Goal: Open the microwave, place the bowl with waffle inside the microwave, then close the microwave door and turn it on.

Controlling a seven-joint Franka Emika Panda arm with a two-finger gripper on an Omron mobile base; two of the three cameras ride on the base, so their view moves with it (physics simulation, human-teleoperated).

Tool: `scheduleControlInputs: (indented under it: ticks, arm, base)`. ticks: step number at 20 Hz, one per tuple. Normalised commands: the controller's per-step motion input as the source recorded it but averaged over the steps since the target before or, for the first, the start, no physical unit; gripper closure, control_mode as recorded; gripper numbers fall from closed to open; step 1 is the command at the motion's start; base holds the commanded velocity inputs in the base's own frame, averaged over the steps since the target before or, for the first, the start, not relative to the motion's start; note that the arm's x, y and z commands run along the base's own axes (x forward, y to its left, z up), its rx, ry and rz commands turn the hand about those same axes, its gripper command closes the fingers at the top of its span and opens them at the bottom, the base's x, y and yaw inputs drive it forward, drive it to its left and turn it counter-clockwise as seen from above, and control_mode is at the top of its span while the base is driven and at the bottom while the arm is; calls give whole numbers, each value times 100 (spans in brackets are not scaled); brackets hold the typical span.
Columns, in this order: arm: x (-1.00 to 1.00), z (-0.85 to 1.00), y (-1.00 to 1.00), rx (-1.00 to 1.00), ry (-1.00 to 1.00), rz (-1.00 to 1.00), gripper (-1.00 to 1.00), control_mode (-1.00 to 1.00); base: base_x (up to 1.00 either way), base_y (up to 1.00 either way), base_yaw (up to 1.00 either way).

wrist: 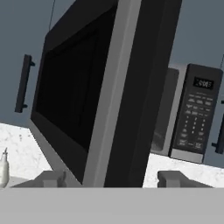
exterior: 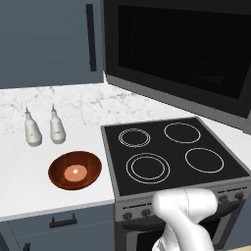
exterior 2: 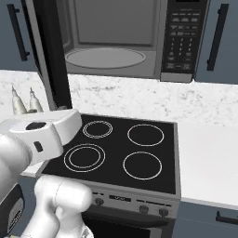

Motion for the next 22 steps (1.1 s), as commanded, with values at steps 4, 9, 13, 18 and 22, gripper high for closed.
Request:
scheduleControlInputs:
  ticks: [4, 9, 13, 18, 22]
  arm:
    - [-100, 5, -12, 0, -22, 0, -100, -100]
    - [-54, 36, -68, 13, -3, 0, -100, -100]
    - [63, 8, -94, 25, 16, 19, -100, -100]
    - [96, -45, -57, 12, 6, 40, -100, -100]
    - [77, -32, -9, 27, 11, 43, -100, -100]
  base:
    - [0, 0, 0]
    - [0, 0, 0]
    - [0, 0, 0]
    - [0, 0, 0]
    - [0, 0, 0]
